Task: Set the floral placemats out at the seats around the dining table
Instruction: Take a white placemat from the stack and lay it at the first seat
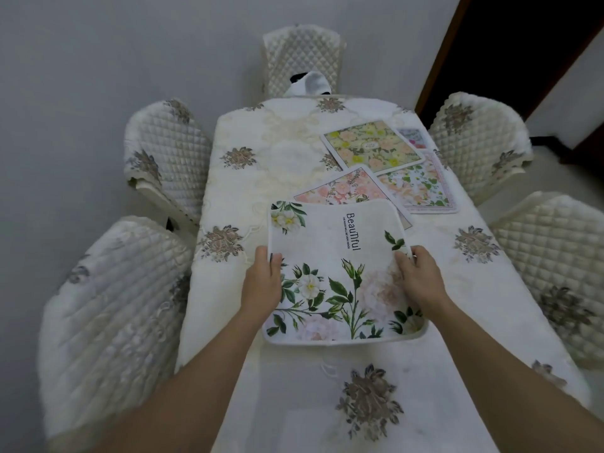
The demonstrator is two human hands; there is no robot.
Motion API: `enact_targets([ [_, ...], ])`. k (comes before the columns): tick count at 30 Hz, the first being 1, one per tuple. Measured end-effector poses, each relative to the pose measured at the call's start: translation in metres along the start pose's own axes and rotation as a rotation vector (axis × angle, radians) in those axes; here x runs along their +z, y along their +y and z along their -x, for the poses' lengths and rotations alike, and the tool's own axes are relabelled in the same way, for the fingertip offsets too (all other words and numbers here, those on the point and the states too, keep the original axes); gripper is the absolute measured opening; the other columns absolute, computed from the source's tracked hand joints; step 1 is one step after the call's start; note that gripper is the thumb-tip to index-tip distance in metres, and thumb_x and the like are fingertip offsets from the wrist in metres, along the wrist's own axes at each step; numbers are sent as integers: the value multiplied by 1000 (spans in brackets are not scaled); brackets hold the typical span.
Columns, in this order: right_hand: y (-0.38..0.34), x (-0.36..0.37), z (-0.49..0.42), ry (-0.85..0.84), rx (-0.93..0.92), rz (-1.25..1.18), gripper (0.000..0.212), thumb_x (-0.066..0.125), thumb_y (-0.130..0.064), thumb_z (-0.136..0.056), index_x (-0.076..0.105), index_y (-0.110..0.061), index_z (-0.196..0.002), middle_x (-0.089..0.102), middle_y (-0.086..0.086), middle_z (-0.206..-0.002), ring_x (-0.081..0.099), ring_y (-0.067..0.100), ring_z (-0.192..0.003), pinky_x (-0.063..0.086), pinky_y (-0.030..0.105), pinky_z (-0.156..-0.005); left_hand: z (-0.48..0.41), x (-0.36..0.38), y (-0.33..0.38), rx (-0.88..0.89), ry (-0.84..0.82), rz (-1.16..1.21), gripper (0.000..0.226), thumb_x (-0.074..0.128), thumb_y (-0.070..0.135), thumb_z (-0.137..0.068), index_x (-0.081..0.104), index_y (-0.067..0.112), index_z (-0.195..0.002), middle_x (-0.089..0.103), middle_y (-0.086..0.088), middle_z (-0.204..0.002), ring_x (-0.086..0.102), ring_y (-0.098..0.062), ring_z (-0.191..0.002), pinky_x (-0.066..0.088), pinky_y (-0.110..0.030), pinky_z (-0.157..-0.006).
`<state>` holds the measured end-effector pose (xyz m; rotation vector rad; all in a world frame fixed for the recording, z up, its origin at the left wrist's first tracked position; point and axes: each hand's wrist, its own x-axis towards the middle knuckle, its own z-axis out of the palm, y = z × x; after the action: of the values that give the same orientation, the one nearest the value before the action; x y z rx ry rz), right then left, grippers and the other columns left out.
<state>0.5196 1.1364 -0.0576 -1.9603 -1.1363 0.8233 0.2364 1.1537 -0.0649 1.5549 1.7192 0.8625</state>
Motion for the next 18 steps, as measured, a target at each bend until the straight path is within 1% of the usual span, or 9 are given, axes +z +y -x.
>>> enact_targets([
  [1, -4, 4, 8, 1, -8, 18, 22, 49, -34, -100, 52, -13, -92, 55, 1, -80, 52, 19, -71, 37, 32, -57, 4, -7, -4, -3, 4, 2, 25, 37, 29, -104, 39, 8, -93, 51, -4, -68, 51, -28, -63, 35, -37, -56],
  [3, -9, 11, 21, 2, -6, 39, 25, 49, -34, -98, 51, -11, -88, 55, 3, -79, 51, 21, -70, 37, 32, -57, 13, -18, -12, -12, 11, 5, 26, 37, 30, -104, 40, 7, -94, 55, -6, -72, 55, -30, -67, 39, -39, -59],
  [7, -13, 31, 37, -16, 76, 19, 20, 52, -33, -92, 57, -13, -89, 63, 8, -85, 60, 27, -78, 48, 38, -66, 28, -38, -27, -19, 19, 13, 25, 37, 31, -104, 40, 10, -91, 59, -12, -73, 57, -32, -67, 44, -45, -61],
  [9, -13, 45, 43, -38, 95, 9, 20, 54, -34, -91, 59, -14, -94, 65, 6, -88, 62, 27, -81, 53, 43, -73, 34, -47, -36, -39, 35, 5, 25, 37, 31, -104, 39, 11, -89, 57, -9, -71, 56, -30, -65, 42, -44, -59],
  [11, -11, 59, 47, -70, 84, 3, 24, 54, -36, -94, 59, -15, -103, 66, 4, -93, 63, 25, -85, 54, 43, -76, 39, -55, -47, -67, 40, -6, 25, 36, 31, -104, 39, 12, -87, 54, -4, -69, 53, -25, -63, 38, -39, -57],
  [13, -9, 72, 51, -96, 67, 12, 25, 52, -36, -96, 58, -13, -106, 64, 5, -94, 61, 25, -85, 50, 38, -72, 42, -62, -59, -89, 48, -27, 27, 36, 32, -104, 39, 11, -88, 51, -2, -68, 52, -26, -63, 37, -38, -57],
  [15, -7, 85, 54, -118, 62, 20, 24, 50, -34, -97, 57, -12, -102, 62, 6, -92, 59, 24, -83, 46, 35, -66, 42, -67, -74, -121, 55, -42, 28, 36, 33, -104, 40, 10, -89, 52, -3, -70, 54, -30, -68, 42, -42, -60],
  [18, -3, 106, 57, -146, 75, 33, 26, 49, -35, -98, 55, -10, -99, 61, 6, -89, 58, 22, -80, 45, 33, -62, 40, -75, -95, -183, 40, -36, 28, 36, 35, -104, 45, 10, -93, 58, -10, -79, 57, -31, -75, 46, -44, -65],
])
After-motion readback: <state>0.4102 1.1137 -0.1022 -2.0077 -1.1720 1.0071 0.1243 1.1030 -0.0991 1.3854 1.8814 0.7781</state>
